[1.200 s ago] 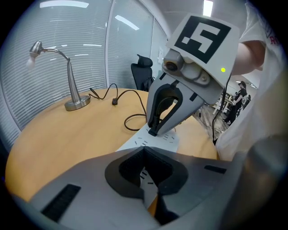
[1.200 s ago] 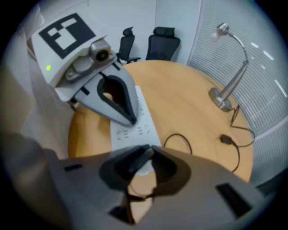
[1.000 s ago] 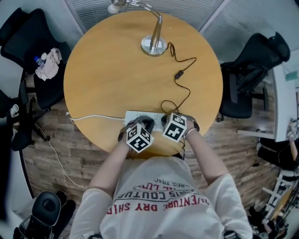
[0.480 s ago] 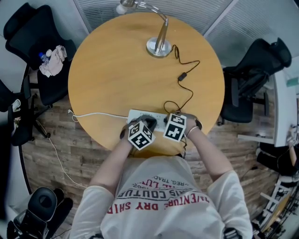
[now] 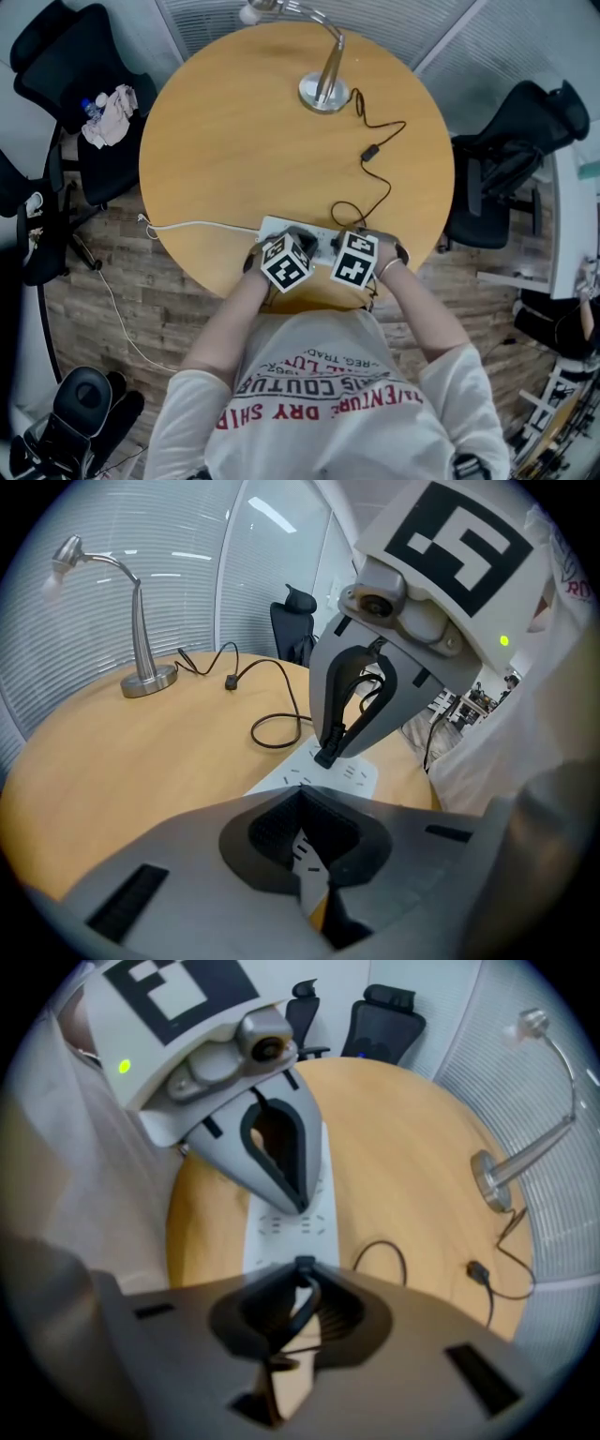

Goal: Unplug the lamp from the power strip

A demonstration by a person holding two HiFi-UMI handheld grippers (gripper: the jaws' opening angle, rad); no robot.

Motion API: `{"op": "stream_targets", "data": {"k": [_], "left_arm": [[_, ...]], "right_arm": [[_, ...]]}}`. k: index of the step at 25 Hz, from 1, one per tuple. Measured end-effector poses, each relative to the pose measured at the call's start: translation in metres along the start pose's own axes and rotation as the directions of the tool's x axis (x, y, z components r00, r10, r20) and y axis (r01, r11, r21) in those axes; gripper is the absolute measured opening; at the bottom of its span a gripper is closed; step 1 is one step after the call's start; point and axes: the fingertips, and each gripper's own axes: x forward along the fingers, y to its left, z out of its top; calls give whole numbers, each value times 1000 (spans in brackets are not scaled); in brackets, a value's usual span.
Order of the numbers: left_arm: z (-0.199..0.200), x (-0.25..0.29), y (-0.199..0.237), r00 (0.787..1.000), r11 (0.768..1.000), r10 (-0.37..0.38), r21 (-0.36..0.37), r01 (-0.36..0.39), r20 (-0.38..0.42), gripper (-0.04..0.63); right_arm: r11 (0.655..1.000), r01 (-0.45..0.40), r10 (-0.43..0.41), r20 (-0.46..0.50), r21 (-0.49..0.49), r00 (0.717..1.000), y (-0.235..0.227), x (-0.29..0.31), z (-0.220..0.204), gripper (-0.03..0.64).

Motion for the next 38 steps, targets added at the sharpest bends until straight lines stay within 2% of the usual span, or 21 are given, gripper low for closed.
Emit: {"op": "stream_targets", "data": {"k": [5,8,13,16,19,21,24,26,29,31,34,38], "left_arm": [[1,0,1,999,999,31,23,-32,15,26],[-3,0,2,1000,999,29,13,-30,11,26],[0,1,2,1000,1000,26,9,-26,14,26],[-4,-2,3,999,999,30,11,-30,19,26],[-5,-3,3,998,999,46,18,-46,32,26],[-7,-6,5,998,998,60,22,-61,26,26],[-7,-20,9,994,992,108,62,-110,26,28],[1,-34,13,987,986,142,75,-148,71,27],[25,-64,19,965,982,185,10,-191,187,28],[44,-89,24,937,975,222,-46,-218,271,28],[74,-133,32,876,957,289,-99,-272,387,28],[102,-182,34,798,939,342,-141,-314,496,28]], "right_arm": [[999,-34,32,51,36,998,-7,-41,14,69],[1000,-10,10,49,-3,999,-16,-63,18,69],[1000,5,-6,77,13,997,-10,-63,20,69],[998,37,-44,145,51,988,-10,-67,28,71],[985,51,-93,261,164,961,-13,-76,28,71],[964,57,-146,338,260,930,-15,-83,26,71],[911,28,-224,439,411,870,-16,-98,25,71],[878,3,-272,495,479,825,-17,-112,29,71],[843,7,-361,555,538,749,-22,-134,33,72],[820,21,-427,588,572,687,-28,-151,37,72],[789,10,-497,627,615,600,-32,-172,41,72],[762,-7,-567,673,648,475,-35,-201,44,72]]}}
